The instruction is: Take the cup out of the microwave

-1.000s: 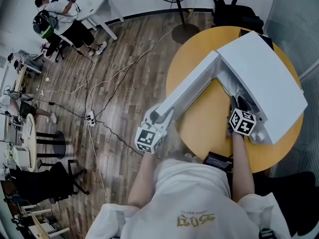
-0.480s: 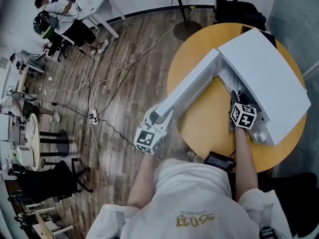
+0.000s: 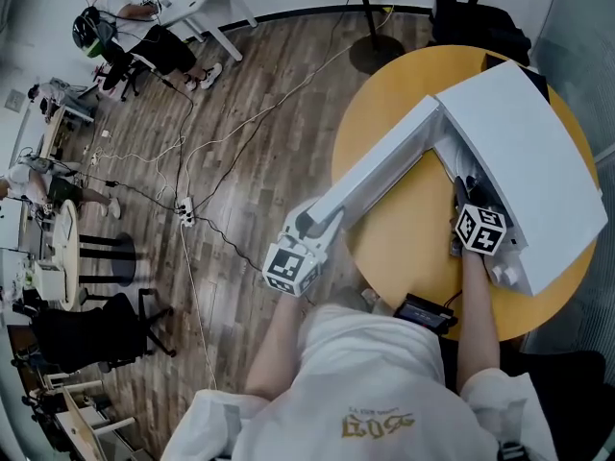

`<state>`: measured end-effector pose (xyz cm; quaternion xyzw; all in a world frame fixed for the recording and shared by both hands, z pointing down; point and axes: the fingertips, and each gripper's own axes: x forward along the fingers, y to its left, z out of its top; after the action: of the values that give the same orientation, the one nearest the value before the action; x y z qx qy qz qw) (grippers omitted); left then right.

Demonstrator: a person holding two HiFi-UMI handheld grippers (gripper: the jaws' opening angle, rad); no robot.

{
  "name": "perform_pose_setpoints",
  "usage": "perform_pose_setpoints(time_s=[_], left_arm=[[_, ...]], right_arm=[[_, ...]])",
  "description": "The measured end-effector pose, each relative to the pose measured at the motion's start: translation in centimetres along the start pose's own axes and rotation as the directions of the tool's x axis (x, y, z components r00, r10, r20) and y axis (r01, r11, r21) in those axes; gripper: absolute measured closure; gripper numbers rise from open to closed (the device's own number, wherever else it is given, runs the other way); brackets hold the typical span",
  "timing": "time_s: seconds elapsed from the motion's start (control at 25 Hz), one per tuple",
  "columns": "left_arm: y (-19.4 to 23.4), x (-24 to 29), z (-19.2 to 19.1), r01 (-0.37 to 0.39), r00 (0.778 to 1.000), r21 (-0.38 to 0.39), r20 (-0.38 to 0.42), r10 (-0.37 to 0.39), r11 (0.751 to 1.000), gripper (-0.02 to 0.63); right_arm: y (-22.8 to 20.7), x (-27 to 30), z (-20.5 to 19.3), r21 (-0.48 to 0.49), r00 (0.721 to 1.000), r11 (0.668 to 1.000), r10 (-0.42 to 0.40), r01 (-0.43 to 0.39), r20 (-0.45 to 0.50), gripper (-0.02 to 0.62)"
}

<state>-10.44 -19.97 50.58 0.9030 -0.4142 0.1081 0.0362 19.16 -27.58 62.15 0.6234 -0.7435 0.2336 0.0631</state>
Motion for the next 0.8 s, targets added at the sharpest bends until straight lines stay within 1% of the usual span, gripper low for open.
perform_pose_setpoints(time_s=[0.16,0.36,0.48,0.64,0.8], left_arm=[[0.21,-0.67,0.11,-0.005,1.000,-0.003,-0.001,0.005,1.000,0.431],[-0.01,-0.60,0.39,0.000,1.000,0.003,-0.001,0.000,1.000,0.431],[-0.01,-0.17,0.22,-0.004,1.000,-0.002,-0.005,0.004,1.000,0.431],[-0.05,-0.22,0.11,-0.004,1.000,-0.002,-0.004,0.004,1.000,0.431],[-0.10,-0.14,0.06,-0.004,1.000,0.001,-0.001,0.004,1.000,0.431]], right_arm=[[0.56,-0.02,0.26,-0.013,1.000,1.000,-0.002,0.002,0.015,0.492],[0.10,0.07,0.40,-0.022,1.000,1.000,-0.018,0.019,0.025,0.557],[-0.20,0.45,0.31,-0.040,1.000,0.999,-0.012,0.013,0.026,0.558],[0.03,0.49,0.25,-0.097,1.000,0.995,0.000,0.002,0.023,0.566],[0.17,0.59,0.31,-0.148,1.000,0.989,-0.004,0.008,0.025,0.569]])
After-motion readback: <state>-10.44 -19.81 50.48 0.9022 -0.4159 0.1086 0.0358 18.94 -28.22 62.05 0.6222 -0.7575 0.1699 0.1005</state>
